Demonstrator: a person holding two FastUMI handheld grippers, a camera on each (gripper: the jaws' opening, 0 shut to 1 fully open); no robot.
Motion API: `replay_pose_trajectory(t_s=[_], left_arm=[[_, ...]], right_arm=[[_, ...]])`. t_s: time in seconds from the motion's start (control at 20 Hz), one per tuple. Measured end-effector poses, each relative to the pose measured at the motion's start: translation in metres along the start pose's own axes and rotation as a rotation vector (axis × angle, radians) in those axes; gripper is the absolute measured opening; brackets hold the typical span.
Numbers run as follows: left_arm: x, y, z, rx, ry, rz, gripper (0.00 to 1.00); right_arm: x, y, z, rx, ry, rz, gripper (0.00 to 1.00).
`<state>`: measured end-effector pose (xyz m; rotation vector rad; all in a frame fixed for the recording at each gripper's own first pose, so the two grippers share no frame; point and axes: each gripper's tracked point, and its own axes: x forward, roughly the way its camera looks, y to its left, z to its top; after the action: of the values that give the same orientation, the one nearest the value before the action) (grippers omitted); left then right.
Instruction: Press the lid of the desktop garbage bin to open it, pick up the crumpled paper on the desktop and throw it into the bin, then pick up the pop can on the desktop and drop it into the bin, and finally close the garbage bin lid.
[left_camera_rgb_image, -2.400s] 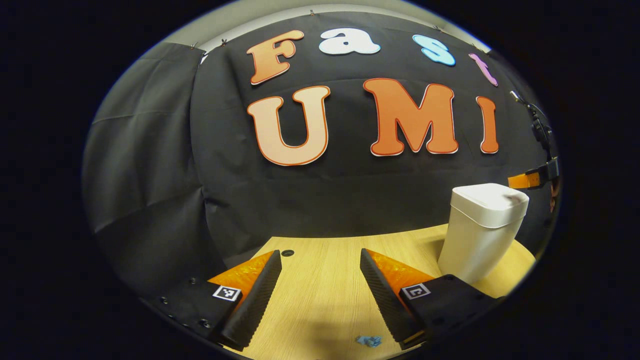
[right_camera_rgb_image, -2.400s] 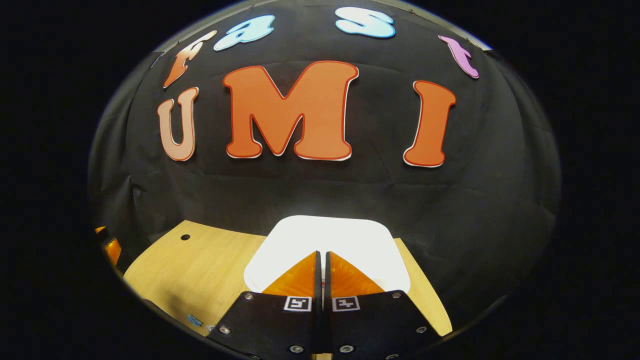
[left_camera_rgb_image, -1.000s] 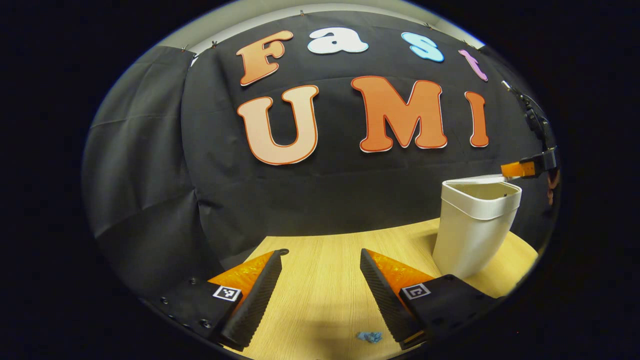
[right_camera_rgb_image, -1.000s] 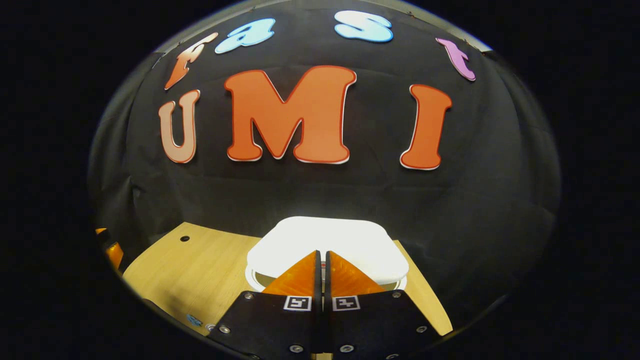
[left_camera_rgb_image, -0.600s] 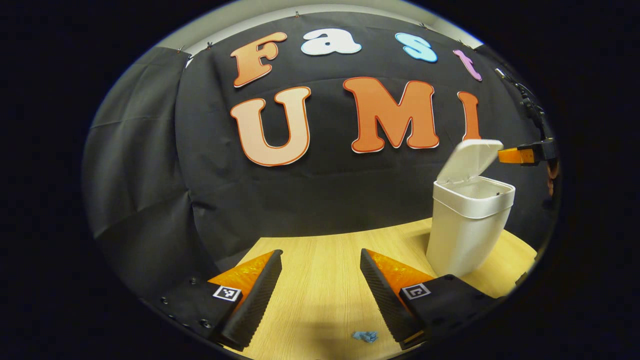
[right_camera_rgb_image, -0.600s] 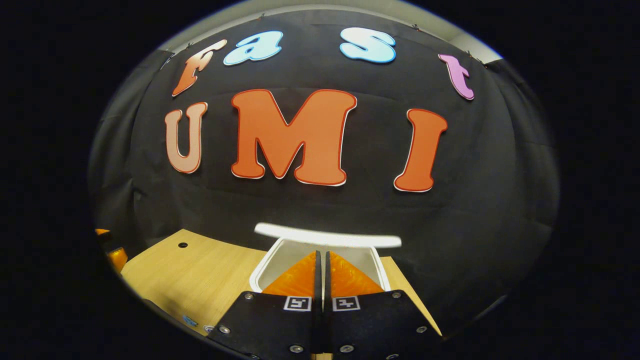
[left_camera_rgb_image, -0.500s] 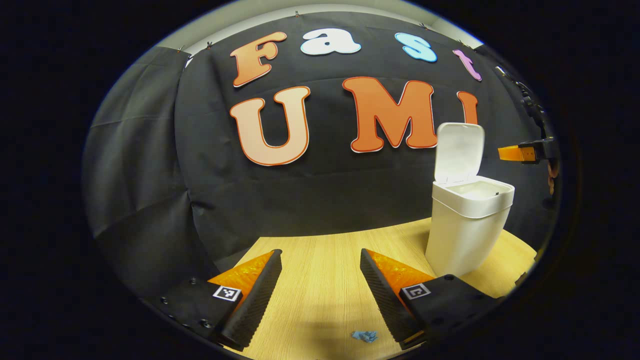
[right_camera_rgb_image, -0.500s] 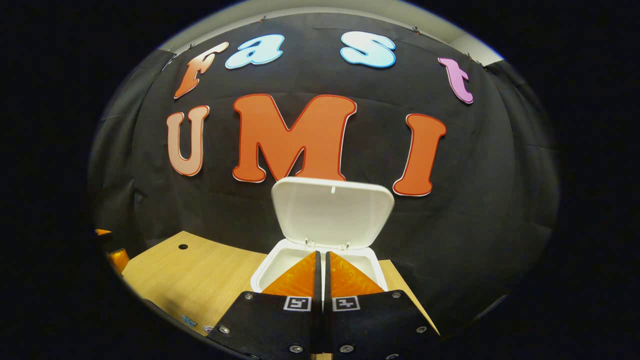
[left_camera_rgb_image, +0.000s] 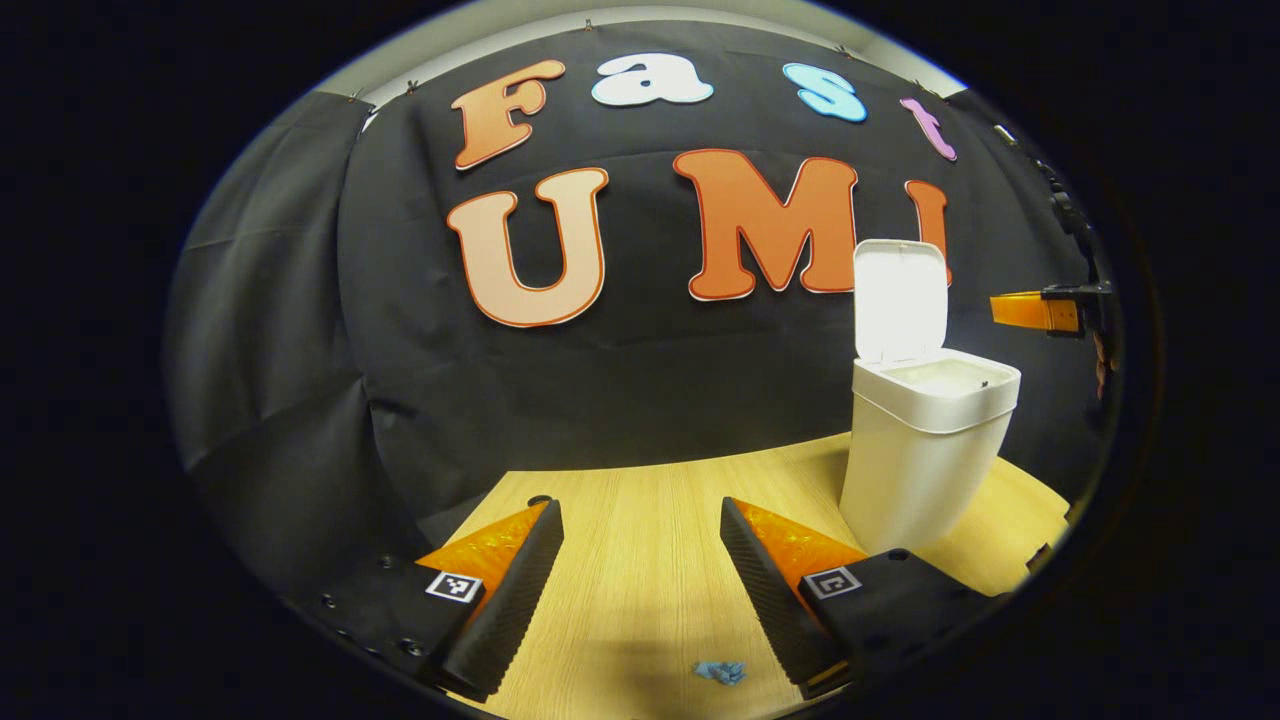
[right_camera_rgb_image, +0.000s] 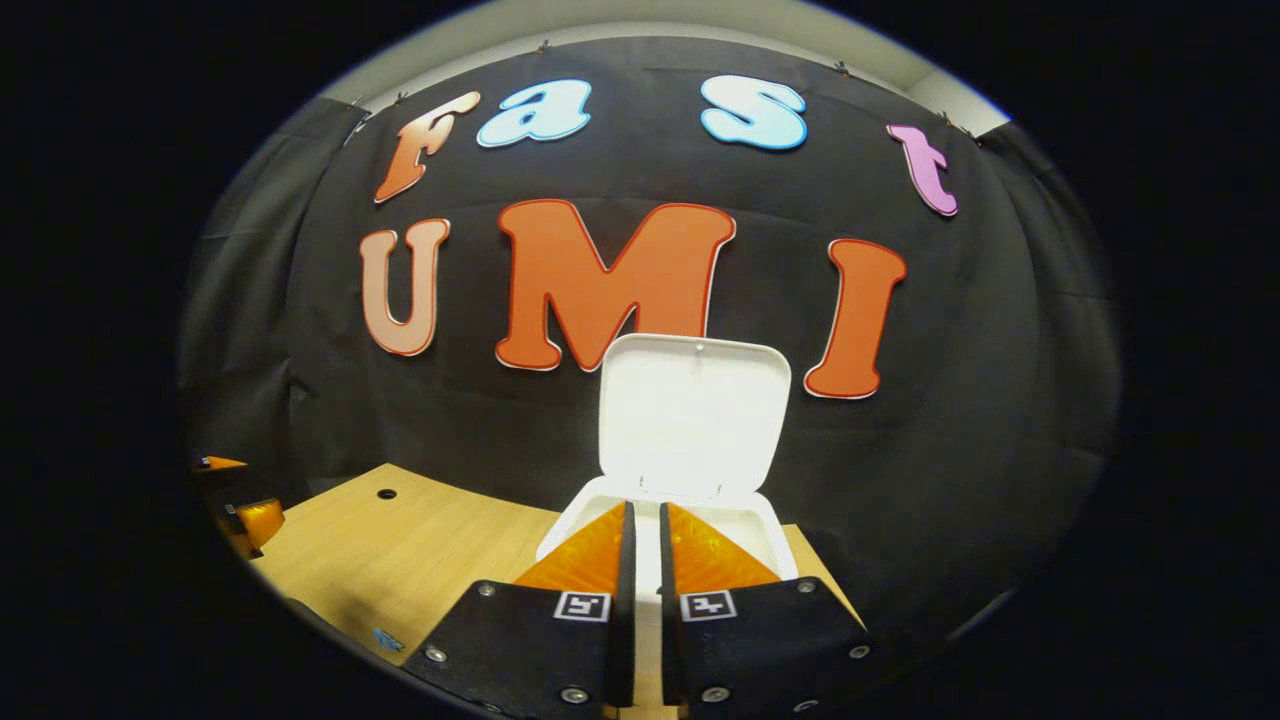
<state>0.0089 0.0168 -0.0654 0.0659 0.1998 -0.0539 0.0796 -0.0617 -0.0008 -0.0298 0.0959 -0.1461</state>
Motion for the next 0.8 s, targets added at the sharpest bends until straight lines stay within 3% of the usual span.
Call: replay_pose_trajectory(t_s=[0.1,0.15,0.35,0.5,0.8], left_arm=[[0.002,-0.004,-0.002,-0.004,0.013,-0.014,1.00],[0.002,-0.006,-0.003,-0.006,0.019,-0.021,1.00],[0.003,-0.011,-0.009,-0.010,0.041,-0.046,1.00],[0.005,-0.014,-0.015,-0.005,0.070,-0.070,1.00],[-0.005,-0.029,-0.041,-0.012,0.200,-0.146,1.00]], right_arm=[[-0.004,0.012,-0.006,0.003,0.004,0.028,0.30],[-0.006,0.019,-0.012,0.002,0.012,0.044,0.45],[-0.016,0.038,-0.029,0.013,0.043,0.093,0.77],[-0.022,0.043,-0.041,0.018,0.070,0.105,0.88],[-0.034,0.068,-0.071,0.003,0.143,0.164,0.91]])
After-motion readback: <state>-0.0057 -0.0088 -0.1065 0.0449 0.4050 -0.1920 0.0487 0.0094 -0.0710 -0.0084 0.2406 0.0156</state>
